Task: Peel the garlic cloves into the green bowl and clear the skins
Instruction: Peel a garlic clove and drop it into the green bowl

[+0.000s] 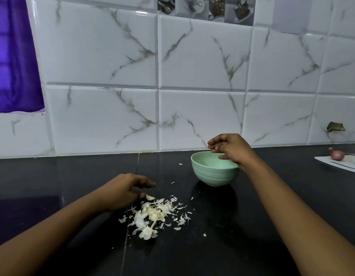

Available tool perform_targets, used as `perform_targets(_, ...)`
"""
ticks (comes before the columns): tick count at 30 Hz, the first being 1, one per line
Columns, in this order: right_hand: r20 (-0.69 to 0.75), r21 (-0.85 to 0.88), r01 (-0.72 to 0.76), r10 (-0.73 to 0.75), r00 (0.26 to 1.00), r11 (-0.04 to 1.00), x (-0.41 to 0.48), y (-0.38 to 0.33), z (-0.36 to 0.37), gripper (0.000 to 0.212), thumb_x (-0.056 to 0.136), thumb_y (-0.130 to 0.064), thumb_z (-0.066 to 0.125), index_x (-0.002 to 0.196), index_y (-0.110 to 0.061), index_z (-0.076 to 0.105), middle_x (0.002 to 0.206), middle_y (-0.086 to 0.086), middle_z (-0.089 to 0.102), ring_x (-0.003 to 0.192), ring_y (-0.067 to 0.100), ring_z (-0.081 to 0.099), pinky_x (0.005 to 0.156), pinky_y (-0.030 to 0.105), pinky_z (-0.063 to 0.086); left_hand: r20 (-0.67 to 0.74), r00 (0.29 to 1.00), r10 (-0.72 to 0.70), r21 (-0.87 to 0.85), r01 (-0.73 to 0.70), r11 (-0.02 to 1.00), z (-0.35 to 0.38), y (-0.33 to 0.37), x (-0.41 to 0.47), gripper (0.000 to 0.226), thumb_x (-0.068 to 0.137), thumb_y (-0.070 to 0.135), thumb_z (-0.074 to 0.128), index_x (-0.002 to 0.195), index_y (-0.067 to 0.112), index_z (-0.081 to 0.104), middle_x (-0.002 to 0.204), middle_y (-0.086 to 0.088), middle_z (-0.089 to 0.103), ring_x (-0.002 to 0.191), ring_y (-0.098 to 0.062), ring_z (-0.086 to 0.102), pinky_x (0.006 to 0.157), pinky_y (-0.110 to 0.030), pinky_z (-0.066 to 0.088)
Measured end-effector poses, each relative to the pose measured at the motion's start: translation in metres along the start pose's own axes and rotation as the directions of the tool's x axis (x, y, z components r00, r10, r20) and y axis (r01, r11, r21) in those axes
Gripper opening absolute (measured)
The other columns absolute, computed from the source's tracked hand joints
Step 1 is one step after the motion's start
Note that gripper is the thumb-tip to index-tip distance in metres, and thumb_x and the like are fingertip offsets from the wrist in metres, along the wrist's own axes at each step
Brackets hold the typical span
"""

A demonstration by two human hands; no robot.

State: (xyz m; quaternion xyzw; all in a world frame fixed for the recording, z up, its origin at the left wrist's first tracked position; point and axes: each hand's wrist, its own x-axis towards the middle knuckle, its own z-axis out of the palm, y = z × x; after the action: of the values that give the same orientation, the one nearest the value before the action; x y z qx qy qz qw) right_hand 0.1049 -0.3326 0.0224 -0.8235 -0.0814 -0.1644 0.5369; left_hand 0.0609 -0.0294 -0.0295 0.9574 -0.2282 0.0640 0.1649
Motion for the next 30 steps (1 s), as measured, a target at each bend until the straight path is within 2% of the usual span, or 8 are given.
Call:
perform_targets(4,-0.045,-0.167,0.194,-0.204,0.978,0.967,-0.013,-0.018,0.024,0.025,0.084,0.0,0.059,0.082,-0.022,0.069,0.085,-0.005,0.071,0.085,0.007,0.065,0.069,0.014,0.045,0.055,0.998,0.006,-0.001,-0.006,1.0,0.001,0.0,-0.001,0.037,0.09,0.017,0.061,0.119,0.04,0.062,0.112,0.027,0.06,0.102,0.007,0.056,0.08,-0.005,0.037)
perform_targets(7,0.133,-0.246,0.327,-0.302,0.944,0.912,-0.029,-0.025,0.056,0.019,0.084,-0.005,0.065,0.086,-0.022,0.073,0.081,-0.009,0.069,0.08,0.001,0.063,0.073,0.005,0.042,0.042,0.999,-0.006,0.013,0.005,1.0,0.002,-0.002,0.0,0.025,0.088,0.022,0.065,0.109,0.036,0.068,0.108,0.019,0.066,0.098,0.0,0.06,0.082,-0.013,0.042)
perform_targets(10,0.334,-0.287,0.383,-0.283,0.899,0.878,-0.042,-0.023,0.082,0.014,0.085,-0.009,0.067,0.092,-0.02,0.073,0.084,-0.011,0.068,0.082,0.001,0.062,0.076,0.011,0.045,-0.007,1.0,0.003,0.036,-0.002,0.999,0.003,-0.001,0.001,0.015,0.086,0.024,0.068,0.099,0.032,0.072,0.093,0.016,0.068,0.077,0.009,0.057,0.067,-0.003,0.036)
perform_targets(14,0.4,-0.341,0.412,-0.266,0.877,0.845,-0.046,-0.016,0.096,0.011,0.083,-0.016,0.07,0.092,-0.022,0.074,0.084,-0.01,0.07,0.079,0.0,0.06,0.077,0.019,0.046,-0.072,0.997,-0.02,0.024,0.022,0.999,0.004,0.001,0.001,0.009,0.083,0.028,0.071,0.092,0.029,0.072,0.078,0.02,0.062,0.063,0.02,0.051,0.058,-0.002,0.036)
perform_targets(17,0.404,-0.277,0.326,-0.198,0.893,0.904,-0.046,-0.012,0.1,0.007,0.084,-0.016,0.07,0.09,-0.019,0.073,0.073,-0.011,0.065,0.067,0.003,0.06,0.072,0.022,0.051,-0.139,0.989,-0.053,-0.06,0.045,0.997,0.003,0.005,0.0,0.01,0.08,0.029,0.075,0.083,0.034,0.067,0.075,0.019,0.063,0.066,0.013,0.056,0.059,-0.003,0.039)
perform_targets(20,0.439,-0.036,0.087,-0.062,0.896,0.996,-0.046,-0.01,0.101,0.004,0.086,-0.01,0.067,0.088,-0.008,0.07,0.073,0.001,0.064,0.068,0.011,0.061,0.064,0.024,0.056,-0.231,0.972,-0.05,-0.164,0.012,0.986,0.002,0.009,-0.001,0.015,0.076,0.027,0.079,0.082,0.034,0.067,0.078,0.015,0.067,0.072,0.005,0.06,0.061,-0.006,0.041)
perform_targets(23,0.478,0.11,-0.066,0.005,0.878,0.992,-0.047,-0.011,0.101,0.005,0.087,-0.007,0.066,0.082,-0.006,0.066,0.071,0.006,0.062,0.063,0.01,0.06,0.057,0.02,0.055,-0.282,0.959,-0.025,-0.221,-0.04,0.974,0.001,0.015,-0.003,0.019,0.074,0.026,0.08,0.079,0.038,0.067,0.077,0.012,0.07,0.077,-0.001,0.062,0.065,-0.014,0.045)
perform_targets(30,0.519,0.167,-0.073,-0.024,0.854,0.983,-0.045,-0.013,0.096,0.008,0.086,-0.005,0.065,0.078,-0.007,0.067,0.066,0.003,0.064,0.059,0.009,0.061,0.055,0.022,0.056,-0.288,0.956,-0.047,-0.407,-0.078,0.91,-0.001,0.021,-0.005,0.017,0.074,0.017,0.08,0.086,0.029,0.075,0.081,0.018,0.073,0.074,0.004,0.065,0.069,-0.01,0.048)
